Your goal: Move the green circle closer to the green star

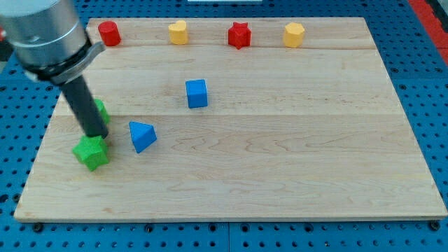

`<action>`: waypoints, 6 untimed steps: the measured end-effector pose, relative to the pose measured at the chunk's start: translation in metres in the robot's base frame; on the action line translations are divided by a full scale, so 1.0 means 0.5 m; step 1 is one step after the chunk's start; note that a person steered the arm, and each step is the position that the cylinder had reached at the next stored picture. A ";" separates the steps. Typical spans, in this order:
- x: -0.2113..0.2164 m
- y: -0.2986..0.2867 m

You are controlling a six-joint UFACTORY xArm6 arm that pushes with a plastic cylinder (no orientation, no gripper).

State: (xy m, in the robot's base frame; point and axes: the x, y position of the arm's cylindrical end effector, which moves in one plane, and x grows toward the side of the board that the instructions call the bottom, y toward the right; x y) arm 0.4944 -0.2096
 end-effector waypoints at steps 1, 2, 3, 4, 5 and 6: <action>0.039 -0.044; -0.055 -0.110; -0.156 -0.112; -0.245 -0.108; -0.179 -0.009; -0.110 -0.035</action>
